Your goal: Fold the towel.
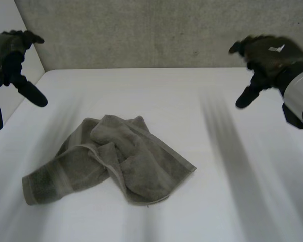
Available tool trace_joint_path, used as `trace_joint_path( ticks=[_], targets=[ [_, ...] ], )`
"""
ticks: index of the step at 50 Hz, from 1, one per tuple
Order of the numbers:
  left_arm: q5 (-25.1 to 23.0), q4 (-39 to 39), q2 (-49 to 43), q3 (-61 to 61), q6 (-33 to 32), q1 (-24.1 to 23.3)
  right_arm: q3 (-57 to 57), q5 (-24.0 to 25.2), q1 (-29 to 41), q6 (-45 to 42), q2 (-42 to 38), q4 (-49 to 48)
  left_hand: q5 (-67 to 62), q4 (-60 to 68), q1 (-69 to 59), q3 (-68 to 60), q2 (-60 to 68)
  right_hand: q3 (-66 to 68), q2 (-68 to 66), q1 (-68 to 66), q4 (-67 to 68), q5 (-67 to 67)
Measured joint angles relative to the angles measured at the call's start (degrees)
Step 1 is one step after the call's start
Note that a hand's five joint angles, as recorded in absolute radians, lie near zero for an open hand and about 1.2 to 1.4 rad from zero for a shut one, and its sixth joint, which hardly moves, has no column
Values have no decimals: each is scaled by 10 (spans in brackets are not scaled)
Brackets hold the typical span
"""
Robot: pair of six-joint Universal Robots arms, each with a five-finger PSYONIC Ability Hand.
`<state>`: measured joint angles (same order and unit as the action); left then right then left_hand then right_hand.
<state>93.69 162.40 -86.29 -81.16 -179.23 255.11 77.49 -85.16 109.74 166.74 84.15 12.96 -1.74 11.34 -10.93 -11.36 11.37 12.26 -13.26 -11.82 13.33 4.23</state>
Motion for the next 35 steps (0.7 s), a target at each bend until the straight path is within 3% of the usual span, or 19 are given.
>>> trace_joint_path(
  ticks=[6,14,24,29,34,35],
  targets=[
    [-26,5,-7,-38,-25,32,8,51,2,-20,-28,53,-2,3,-7,-3,3,0,0,0,0,0],
    [-107,43,-55,-115,-71,102,48,97,27,0,-65,89,-2,10,-13,-10,9,0,0,0,0,0],
    [-196,94,-177,-150,-79,128,117,92,103,77,-106,25,-55,59,-63,-58,58,0,0,0,0,0],
    [-218,106,-228,-150,-79,125,151,83,126,85,-114,-22,-76,80,-86,-80,80,0,0,0,0,0],
    [-225,139,-285,-144,-79,116,184,73,133,82,-116,-62,-167,171,-180,-170,175,0,0,0,0,0],
    [-224,151,-293,-143,-79,113,190,72,133,79,-116,-66,-235,247,-255,-246,246,0,0,0,0,0]
  ],
)
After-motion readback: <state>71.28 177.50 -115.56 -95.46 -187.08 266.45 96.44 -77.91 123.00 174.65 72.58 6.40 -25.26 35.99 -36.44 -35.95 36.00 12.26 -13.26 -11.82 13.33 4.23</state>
